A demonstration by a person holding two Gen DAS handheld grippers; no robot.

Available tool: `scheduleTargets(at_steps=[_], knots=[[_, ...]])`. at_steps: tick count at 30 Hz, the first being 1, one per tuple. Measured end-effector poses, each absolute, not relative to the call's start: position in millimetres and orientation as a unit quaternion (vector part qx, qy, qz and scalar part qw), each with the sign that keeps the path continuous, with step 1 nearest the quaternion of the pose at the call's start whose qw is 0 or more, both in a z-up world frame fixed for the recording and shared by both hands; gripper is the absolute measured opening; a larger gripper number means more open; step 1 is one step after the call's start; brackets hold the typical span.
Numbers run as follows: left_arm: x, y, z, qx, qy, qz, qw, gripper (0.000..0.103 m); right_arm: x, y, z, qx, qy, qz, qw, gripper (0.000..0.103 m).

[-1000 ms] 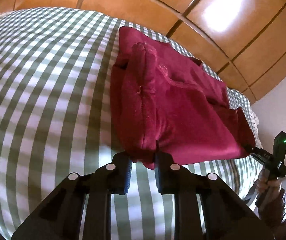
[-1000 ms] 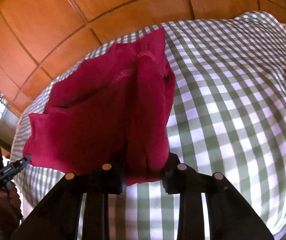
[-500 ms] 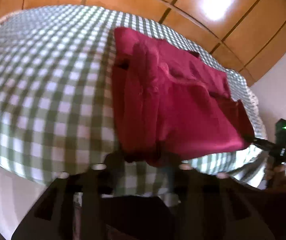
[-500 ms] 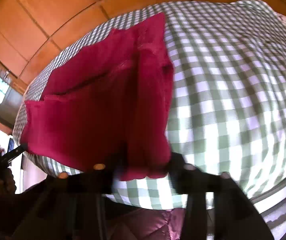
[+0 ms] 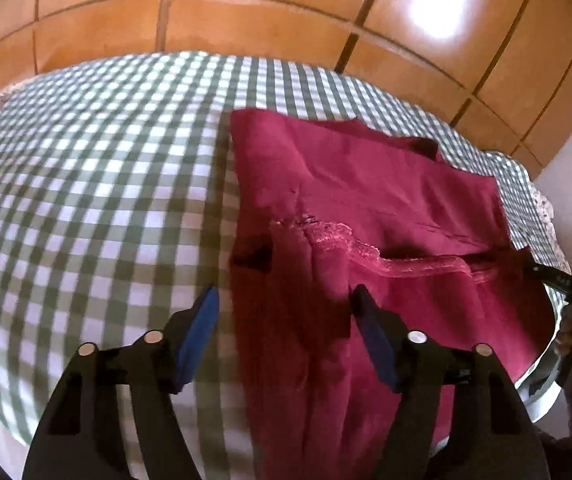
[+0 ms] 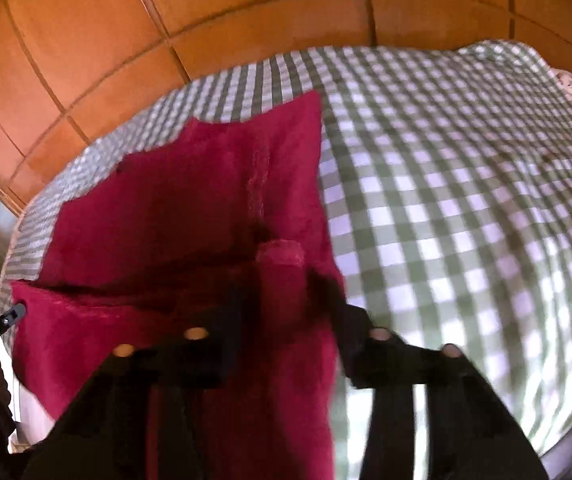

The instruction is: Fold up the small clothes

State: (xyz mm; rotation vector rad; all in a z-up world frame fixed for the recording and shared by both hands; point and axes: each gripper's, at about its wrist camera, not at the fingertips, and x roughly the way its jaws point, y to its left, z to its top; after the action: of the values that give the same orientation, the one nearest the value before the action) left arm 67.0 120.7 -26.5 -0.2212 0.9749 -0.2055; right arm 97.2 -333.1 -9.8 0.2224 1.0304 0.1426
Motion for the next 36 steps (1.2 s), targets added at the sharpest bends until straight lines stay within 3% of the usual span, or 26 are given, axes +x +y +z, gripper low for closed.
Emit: scheduleTargets(at_steps=[4,9,18,26,28,30,31,36], knots=[[68.7,108.5,-31.0,-0.078,0.474,-0.089,0.872,0.065,95.2,-320.9,-23.1,0.07,0.489,0.073,0.867,0.024],[61.1,99.2,-28.4,-0.051,0.465,-0.068,0.881,0.034,97.0,-330.4,-28.2,0.101,0.488,0.085,0.863,0.024],[44.9,89.1,-10.9,-0.008,0.427,-0.059,0.902,0.014,90.7,-320.1,-25.2,0.079,0.474,0.066,0.875,0.025],[39.3,93.2,-5.8,-0.015,0.417,-0.052,0.907,0.014,88.9,-317.9,-25.8,0.076,0.47,0.057,0.877,0.026],[40.3,95.9,-6.4,-0.02,0.421,-0.046,0.906,0.022,89.1,-318.2,-25.9,0.077,0.469,0.056,0.878,0.027],[38.8,98.0,-5.2,-0.02,0.416,-0.039,0.908,0.05,88.7,-318.6,-26.0,0.078,0.468,0.055,0.879,0.027],[37.3,99.2,-3.5,-0.019,0.409,-0.035,0.912,0.055,88.5,-318.6,-26.0,0.078,0.467,0.055,0.879,0.027],[37.5,105.2,-3.2,-0.015,0.409,-0.03,0.912,0.058,87.0,-318.6,-26.7,0.082,0.463,0.054,0.881,0.029]])
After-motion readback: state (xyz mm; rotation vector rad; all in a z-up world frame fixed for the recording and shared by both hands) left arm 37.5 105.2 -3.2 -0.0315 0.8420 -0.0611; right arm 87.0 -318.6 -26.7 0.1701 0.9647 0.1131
